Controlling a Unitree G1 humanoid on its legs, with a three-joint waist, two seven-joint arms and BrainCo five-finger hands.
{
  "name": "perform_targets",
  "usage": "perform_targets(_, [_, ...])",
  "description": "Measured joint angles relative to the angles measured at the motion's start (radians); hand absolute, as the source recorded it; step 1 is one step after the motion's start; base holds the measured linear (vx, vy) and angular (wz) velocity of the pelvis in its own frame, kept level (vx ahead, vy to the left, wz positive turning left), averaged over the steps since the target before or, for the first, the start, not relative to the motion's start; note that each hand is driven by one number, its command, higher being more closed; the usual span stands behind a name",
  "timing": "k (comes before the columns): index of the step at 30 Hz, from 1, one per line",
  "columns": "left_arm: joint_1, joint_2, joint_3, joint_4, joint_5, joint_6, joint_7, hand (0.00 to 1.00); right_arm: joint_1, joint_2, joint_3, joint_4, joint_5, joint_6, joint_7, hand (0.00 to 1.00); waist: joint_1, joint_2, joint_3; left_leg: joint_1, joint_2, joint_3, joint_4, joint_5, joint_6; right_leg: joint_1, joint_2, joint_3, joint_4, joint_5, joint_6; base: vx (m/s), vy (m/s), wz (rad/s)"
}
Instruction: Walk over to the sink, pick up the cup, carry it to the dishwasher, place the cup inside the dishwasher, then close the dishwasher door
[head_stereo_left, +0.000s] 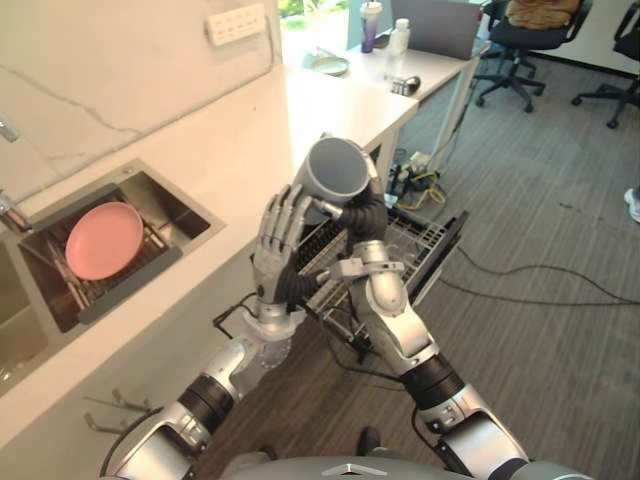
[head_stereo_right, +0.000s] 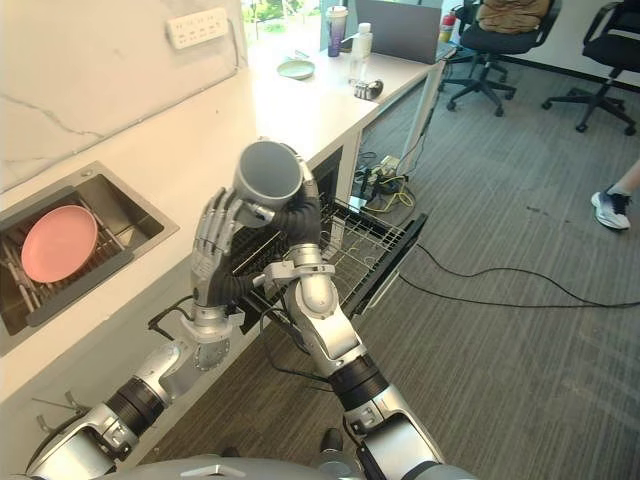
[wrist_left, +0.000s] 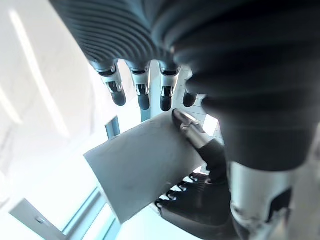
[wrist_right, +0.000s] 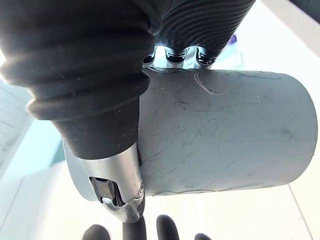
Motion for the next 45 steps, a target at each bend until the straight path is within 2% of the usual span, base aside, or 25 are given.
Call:
perform_targets(5, [0.000, -0.011, 0.008, -0.050, -0.005, 0.009, -0.015, 0.00, 0.108, -0.022, -0.139, -0.001, -0.019, -0.025, -0.064, 1.00, -0.004, 0.002, 0.001, 0.005, 0.006, 0.012, -0.003, -0.001, -0.001, -0.001, 0.003, 0.009, 0.000, -0.001, 0.000, 0.00, 0.026, -0.05])
perform_targets(11, [0.000, -0.016, 0.011, -0.077, -0.058, 0.010, -0.046, 0.00, 0.163, -0.038, -0.219, -0.004, -0.058, -0.055, -0.094, 1.00, -0.022, 0.001, 0.002, 0.023, 0.007, 0.026, -0.019, -0.001, -0.001, -0.001, 0.004, 0.026, 0.000, -0.006, 0.004, 0.00, 0.028, -0.09])
perform_targets(14, [0.034, -0.031, 0.035, -0.101, -0.223, -0.058, -0.158, 0.00, 0.198, -0.040, -0.290, -0.005, -0.057, -0.064, -0.088, 1.00, -0.025, 0.001, 0.002, 0.026, 0.007, 0.027, -0.025, -0.001, -0.001, -0.001, 0.004, 0.026, 0.000, -0.011, 0.007, 0.00, 0.000, 0.00])
perform_targets(15, [0.076, -0.039, 0.046, -0.132, -0.361, -0.100, -0.275, 0.00, 0.222, -0.042, -0.332, -0.005, -0.052, -0.065, -0.072, 1.00, -0.023, 0.000, 0.003, 0.031, 0.007, 0.026, -0.034, 0.001, -0.001, 0.000, 0.004, 0.025, 0.000, -0.014, 0.009, 0.00, 0.000, 0.00])
perform_targets(16, [0.104, -0.047, 0.045, -0.147, -0.468, -0.111, -0.376, 0.00, 0.236, -0.042, -0.353, -0.005, -0.031, -0.065, -0.044, 1.00, -0.023, -0.001, 0.004, 0.031, 0.007, 0.026, -0.035, 0.000, -0.001, 0.001, 0.004, 0.024, 0.000, -0.016, 0.012, 0.03, 0.024, 0.03])
perform_targets(17, [0.122, -0.052, 0.044, -0.148, -0.539, -0.113, -0.450, 0.00, 0.245, -0.043, -0.372, -0.004, -0.009, -0.065, -0.021, 1.00, -0.022, -0.001, 0.004, 0.031, 0.007, 0.026, -0.035, 0.000, -0.001, 0.001, 0.004, 0.024, 0.000, -0.018, 0.013, 0.03, 0.021, 0.03])
perform_targets(19, [0.203, -0.055, 0.035, -0.140, -0.702, -0.106, -0.685, 0.00, 0.263, -0.045, -0.424, -0.002, 0.055, -0.064, 0.065, 1.00, -0.023, -0.004, 0.012, 0.030, 0.007, 0.024, -0.035, -0.003, 0.000, 0.002, 0.003, 0.021, 0.001, -0.022, 0.015, 0.04, 0.029, 0.04])
perform_targets(20, [0.222, -0.054, 0.027, -0.140, -0.728, -0.101, -0.745, 0.00, 0.265, -0.048, -0.437, 0.000, 0.070, -0.063, 0.087, 1.00, -0.023, -0.005, 0.015, 0.029, 0.006, 0.024, -0.035, -0.003, 0.000, 0.002, 0.003, 0.018, 0.001, -0.024, 0.017, 0.04, 0.026, 0.11])
perform_targets(21, [0.258, -0.048, 0.005, -0.130, -0.776, -0.083, -0.870, 0.00, 0.265, -0.061, -0.464, 0.011, 0.081, -0.062, 0.131, 1.00, -0.020, -0.006, 0.016, 0.024, 0.005, 0.021, -0.035, -0.004, 0.001, 0.002, 0.001, 0.012, 0.001, -0.027, 0.020, 0.03, 0.022, 0.14])
perform_targets(22, [0.274, -0.043, -0.006, -0.119, -0.791, -0.074, -0.915, 0.00, 0.264, -0.074, -0.471, 0.022, 0.082, -0.062, 0.147, 1.00, -0.020, -0.006, 0.016, 0.021, 0.004, 0.019, -0.035, -0.004, 0.002, 0.002, 0.000, 0.006, 0.001, -0.028, 0.021, 0.06, 0.042, 0.31])
perform_targets(23, [0.324, -0.034, -0.021, -0.072, -0.807, -0.049, -1.035, 0.00, 0.253, -0.112, -0.495, 0.079, 0.080, -0.058, 0.189, 1.00, -0.019, -0.007, 0.017, 0.016, 0.002, 0.001, -0.034, -0.004, 0.003, 0.002, -0.005, -0.011, 0.016, -0.035, 0.020, 0.05, 0.031, 0.26])
perform_targets(24, [0.332, -0.031, -0.023, -0.062, -0.806, -0.047, -1.051, 0.00, 0.251, -0.119, -0.498, 0.091, 0.079, -0.055, 0.195, 1.00, -0.018, -0.007, 0.017, 0.016, 0.001, -0.002, -0.034, -0.005, 0.003, 0.002, -0.006, -0.013, 0.020, -0.038, 0.021, 0.06, 0.040, 0.30])
perform_targets(25, [0.355, -0.015, -0.034, -0.021, -0.804, -0.039, -1.097, 0.00, 0.246, -0.145, -0.506, 0.129, 0.080, -0.044, 0.210, 1.00, -0.010, -0.007, 0.017, 0.014, -0.002, -0.009, -0.034, -0.005, 0.003, -0.001, -0.010, -0.022, 0.033, -0.049, 0.021, 0.04, 0.026, 0.28])
perform_targets(26, [0.375, 0.001, -0.031, 0.041, -0.789, -0.034, -1.128, 0.00, 0.241, -0.181, -0.506, 0.170, 0.080, -0.020, 0.234, 1.00, -0.004, -0.007, 0.018, 0.006, -0.004, -0.023, -0.032, -0.005, 0.004, -0.002, -0.014, -0.037, 0.043, -0.057, 0.024, 0.04, 0.026, 0.28])
perform_targets(29, [0.396, 0.038, -0.014, 0.106, -0.762, -0.034, -1.137, 0.00, 0.195, -0.207, -0.506, 0.251, 0.080, 0.005, 0.259, 1.00, 0.002, -0.007, 0.024, -0.001, -0.006, -0.032, -0.032, -0.003, 0.005, -0.006, -0.019, -0.047, 0.050, -0.060, 0.024, 0.01, 0.018, 0.17])
perform_targets(30, [0.416, 0.058, 0.016, 0.132, -0.723, -0.039, -1.129, 0.00, 0.151, -0.212, -0.503, 0.311, 0.079, 0.018, 0.270, 1.00, 0.004, -0.005, 0.033, -0.001, -0.009, -0.033, -0.032, -0.002, 0.005, -0.006, -0.021, -0.050, 0.052, -0.060, 0.024, 0.00, 0.024, 0.06])
perform_targets(33, [0.435, 0.073, 0.065, 0.182, -0.665, -0.043, -1.100, 0.00, 0.093, -0.250, -0.502, 0.380, 0.062, 0.019, 0.289, 1.00, 0.005, 0.012, 0.058, -0.014, -0.021, -0.051, -0.032, 0.013, 0.011, -0.010, -0.037, -0.075, 0.061, -0.062, 0.029, -0.02, 0.033, 0.24])
perform_targets(35, [0.444, 0.073, 0.091, 0.230, -0.667, -0.041, -1.101, 0.00, 0.057, -0.267, -0.501, 0.421, 0.058, 0.019, 0.303, 1.00, 0.006, 0.018, 0.063, -0.040, -0.027, -0.057, -0.028, 0.021, 0.012, -0.031, -0.049, -0.086, 0.073, -0.063, 0.030, -0.05, 0.040, 0.29])
perform_targets(36, [0.427, 0.072, 0.127, 0.295, -0.669, -0.022, -1.106, 0.00, -0.012, -0.285, -0.500, 0.482, 0.056, 0.019, 0.310, 1.00, 0.004, 0.021, 0.098, -0.067, -0.028, -0.057, -0.011, 0.026, 0.012, -0.046, -0.052, -0.095, 0.086, -0.063, 0.030, -0.11, 0.033, 0.21])
perform_targets(38, [0.408, 0.071, 0.162, 0.370, -0.660, -0.018, -1.100, 0.00, -0.085, -0.319, -0.496, 0.548, 0.056, 0.020, 0.323, 1.00, 0.015, 0.023, 0.132, -0.103, -0.028, -0.057, 0.012, 0.023, 0.015, -0.075, -0.057, -0.097, 0.104, -0.063, 0.029, -0.14, 0.024, 0.12])
perform_targets(41, [0.383, 0.076, 0.214, 0.466, -0.556, -0.018, -1.056, 0.00, -0.216, -0.395, -0.480, 0.628, 0.052, 0.023, 0.356, 1.00, 0.034, 0.030, 0.201, -0.174, -0.027, -0.069, 0.044, 0.029, 0.017, -0.134, -0.064, -0.103, 0.128, -0.057, 0.021, -0.13, 0.023, 0.10])
perform_targets(43, [0.353, 0.085, 0.236, 0.528, -0.504, 0.005, -1.066, 0.00, -0.292, -0.430, -0.448, 0.679, 0.051, 0.030, 0.371, 1.00, 0.040, 0.034, 0.234, -0.204, -0.027, -0.075, 0.057, 0.034, 0.017, -0.161, -0.066, -0.106, 0.144, -0.056, 0.020, -0.09, 0.021, 0.08])
perform_targets(44, [0.343, 0.083, 0.263, 0.558, -0.514, 0.031, -1.072, 0.00, -0.340, -0.446, -0.409, 0.705, 0.051, 0.034, 0.380, 1.00, 0.042, 0.034, 0.261, -0.214, -0.026, -0.077, 0.066, 0.034, 0.017, -0.168, -0.066, -0.105, 0.149, -0.055, 0.018, -0.06, 0.012, 0.00])
perform_targets(45, [0.321, 0.083, 0.293, 0.588, -0.524, 0.083, -1.070, 0.00, -0.375, -0.464, -0.372, 0.714, 0.051, 0.037, 0.388, 1.00, 0.051, 0.031, 0.289, -0.228, -0.022, -0.077, 0.074, 0.034, 0.017, -0.182, -0.064, -0.101, 0.162, -0.057, 0.016, -0.07, 0.002, -0.02])
